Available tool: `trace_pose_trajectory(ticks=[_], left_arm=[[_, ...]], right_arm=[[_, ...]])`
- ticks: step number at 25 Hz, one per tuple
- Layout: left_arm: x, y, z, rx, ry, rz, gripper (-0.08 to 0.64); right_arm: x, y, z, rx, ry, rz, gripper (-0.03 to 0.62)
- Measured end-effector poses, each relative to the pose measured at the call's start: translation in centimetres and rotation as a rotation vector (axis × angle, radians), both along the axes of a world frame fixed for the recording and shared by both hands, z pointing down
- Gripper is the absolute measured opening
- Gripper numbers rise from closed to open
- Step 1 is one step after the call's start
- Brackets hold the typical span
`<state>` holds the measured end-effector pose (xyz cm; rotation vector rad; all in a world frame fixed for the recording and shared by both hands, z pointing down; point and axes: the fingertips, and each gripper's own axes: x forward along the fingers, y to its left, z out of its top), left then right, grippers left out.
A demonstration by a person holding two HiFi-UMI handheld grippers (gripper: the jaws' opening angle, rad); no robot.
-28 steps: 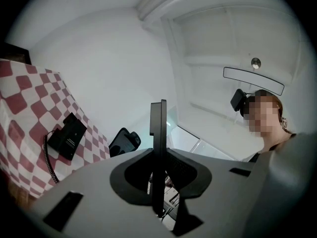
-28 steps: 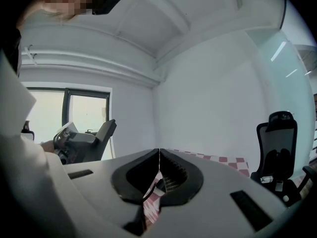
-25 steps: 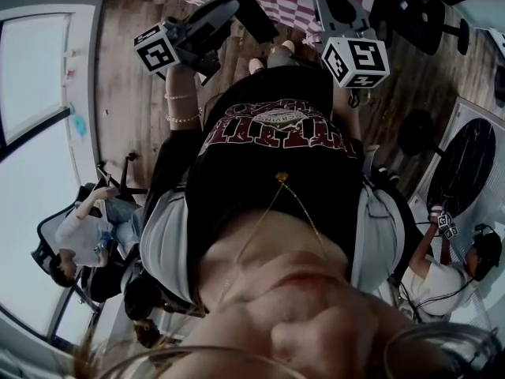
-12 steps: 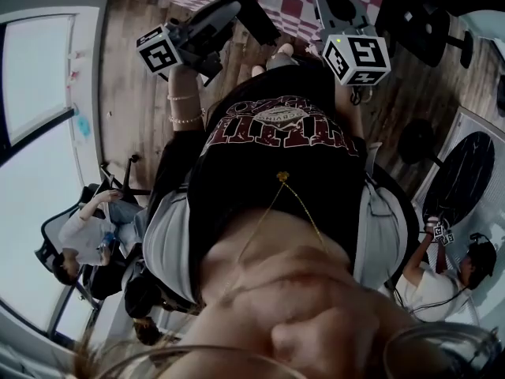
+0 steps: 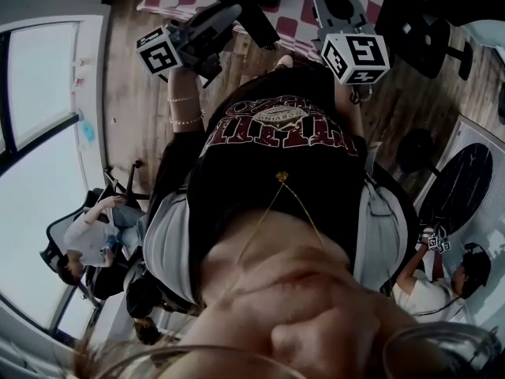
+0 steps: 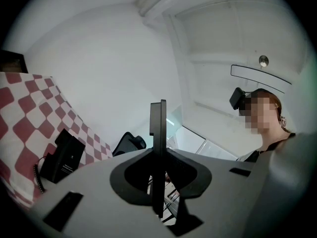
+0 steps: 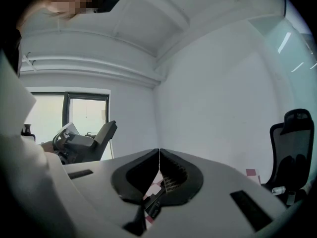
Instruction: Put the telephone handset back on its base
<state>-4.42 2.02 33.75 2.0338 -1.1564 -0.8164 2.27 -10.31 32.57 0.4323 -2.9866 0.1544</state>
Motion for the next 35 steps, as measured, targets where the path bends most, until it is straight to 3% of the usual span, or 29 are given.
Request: trace_pose_trajectory(ticks=[4,8,15,22,28,32,35], left_arm=[[0.2,-0.1,0.0,-0.011,-0.024,0.003,0.080],[1.2,-3.7,0.2,-0.022,-0.062,0.004,0.080],[1.8,-5.0,0.9,-0.032,-0.048,0.036,0.080],[2.2,-7.4,-0.4,-0.007,-0.086,0.109,0.080],[3.1,-7.4,0.0,-0.014,-0.062,0.190,0.080],[3.6,-10.1,-0.4,-0.003,-0.081,0.242,0.080],[3.4,-11.7,0.7,-0.020,-0.050,0.276,0.080]], right_arm=[[0.3,-0.3,-0.1,-0.002,-0.006,0.004,0.020],[1.4,-3.5,1.1,-0.020,-0.004,0.001,0.020],[1.9,-4.4,1.4,-0.026,-0.003,0.012,0.020],[3.2,-5.9,0.9,-0.015,-0.004,0.090,0.020],[5.2,-5.8,0.3,-0.013,-0.009,0.175,0.020],[6.2,-7.9,0.9,-0.023,-0.002,0.229,0.020],[6.4,-9.7,1.3,-0.028,0.001,0.263,0.020]])
